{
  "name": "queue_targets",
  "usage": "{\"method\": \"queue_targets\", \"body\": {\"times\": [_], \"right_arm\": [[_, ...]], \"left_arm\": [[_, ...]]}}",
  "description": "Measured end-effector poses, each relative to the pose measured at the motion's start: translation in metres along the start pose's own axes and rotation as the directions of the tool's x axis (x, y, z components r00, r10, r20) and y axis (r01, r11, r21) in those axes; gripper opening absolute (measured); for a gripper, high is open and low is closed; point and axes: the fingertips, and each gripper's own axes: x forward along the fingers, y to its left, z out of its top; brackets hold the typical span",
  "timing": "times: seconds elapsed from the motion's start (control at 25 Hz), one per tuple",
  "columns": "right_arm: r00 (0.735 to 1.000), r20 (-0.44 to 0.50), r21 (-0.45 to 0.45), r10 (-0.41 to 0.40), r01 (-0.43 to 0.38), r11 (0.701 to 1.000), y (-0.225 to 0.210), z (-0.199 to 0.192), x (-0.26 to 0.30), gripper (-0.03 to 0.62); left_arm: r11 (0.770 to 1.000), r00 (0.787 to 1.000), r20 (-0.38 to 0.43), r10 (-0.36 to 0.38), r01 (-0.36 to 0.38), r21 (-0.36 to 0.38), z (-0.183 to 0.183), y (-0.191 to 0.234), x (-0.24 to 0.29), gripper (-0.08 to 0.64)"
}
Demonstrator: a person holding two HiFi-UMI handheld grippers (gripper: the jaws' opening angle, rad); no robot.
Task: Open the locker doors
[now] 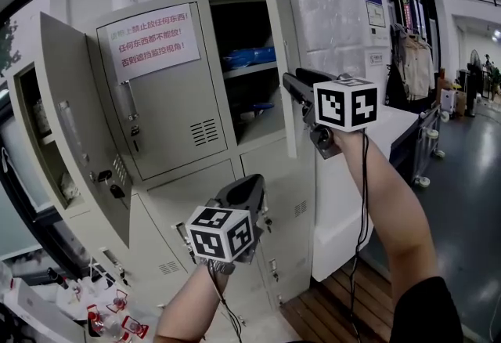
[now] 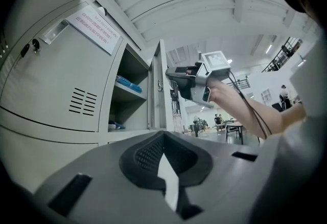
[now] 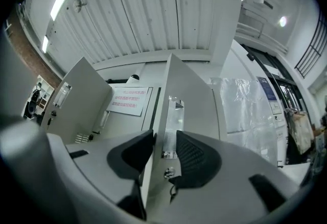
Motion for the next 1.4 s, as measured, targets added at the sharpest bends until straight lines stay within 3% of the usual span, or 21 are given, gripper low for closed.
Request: {"method": "queue_targets", "body": {"times": [0.4, 0.52, 0.72, 0.92, 1.4], "right_arm": [[0.991, 0.047, -0.006, -0.129, 0.129, 0.992, -0.028, 0.005, -0.039, 0.147], [0.991, 0.032, -0.051, -0.133, 0.134, 0.990, -0.028, -0.002, -0.045, 0.195], [0.976, -0.048, -0.163, -0.211, 0.201, 0.966, -0.040, -0.025, -0.049, 0.172], [0.966, -0.034, -0.145, -0.256, 0.249, 0.958, -0.057, -0.026, -0.063, 0.115], [0.936, -0.004, -0.062, -0.351, 0.350, 0.935, -0.099, -0.020, -0.089, 0.087]], "left_arm": [[0.998, 0.998, -0.007, -0.061, 0.061, -0.004, -0.002, -0.021, 0.009, -0.002], [0.996, 0.996, -0.012, -0.085, 0.085, -0.006, -0.005, -0.032, 0.014, -0.002], [0.993, 0.993, -0.021, -0.117, 0.117, -0.008, -0.008, -0.047, 0.022, -0.002], [0.992, 0.992, -0.019, -0.126, 0.126, -0.003, -0.005, -0.051, 0.025, -0.002], [0.990, 0.990, -0.030, -0.138, 0.137, -0.018, -0.012, -0.052, 0.034, -0.002]]}}
